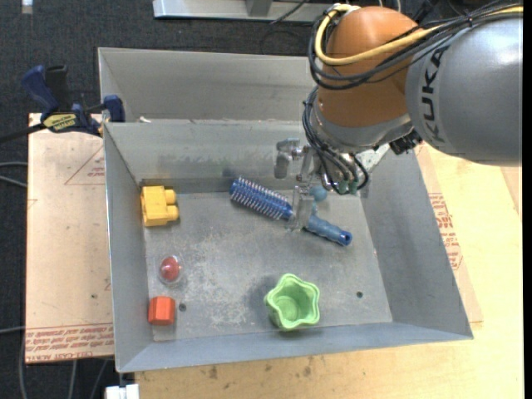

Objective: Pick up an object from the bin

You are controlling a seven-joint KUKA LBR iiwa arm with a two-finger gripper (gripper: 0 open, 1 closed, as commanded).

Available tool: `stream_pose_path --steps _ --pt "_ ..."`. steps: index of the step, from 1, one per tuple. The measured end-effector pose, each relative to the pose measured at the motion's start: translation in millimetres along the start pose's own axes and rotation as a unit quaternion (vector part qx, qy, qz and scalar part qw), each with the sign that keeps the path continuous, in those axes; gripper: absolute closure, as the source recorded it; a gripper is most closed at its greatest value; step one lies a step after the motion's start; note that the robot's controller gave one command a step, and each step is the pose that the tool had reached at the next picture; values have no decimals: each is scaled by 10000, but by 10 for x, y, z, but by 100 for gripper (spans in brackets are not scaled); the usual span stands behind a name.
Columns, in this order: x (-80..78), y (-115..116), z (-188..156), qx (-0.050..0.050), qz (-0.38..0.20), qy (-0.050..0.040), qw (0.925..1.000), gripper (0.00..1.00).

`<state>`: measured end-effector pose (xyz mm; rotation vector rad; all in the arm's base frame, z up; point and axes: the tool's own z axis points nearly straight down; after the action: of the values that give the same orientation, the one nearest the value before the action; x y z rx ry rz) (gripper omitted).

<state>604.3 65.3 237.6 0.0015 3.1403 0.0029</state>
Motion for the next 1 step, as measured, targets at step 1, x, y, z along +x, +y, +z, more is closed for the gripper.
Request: stream_pose_path --steps 1 --pt "-230 -26 855 5 311 37 9995 0"
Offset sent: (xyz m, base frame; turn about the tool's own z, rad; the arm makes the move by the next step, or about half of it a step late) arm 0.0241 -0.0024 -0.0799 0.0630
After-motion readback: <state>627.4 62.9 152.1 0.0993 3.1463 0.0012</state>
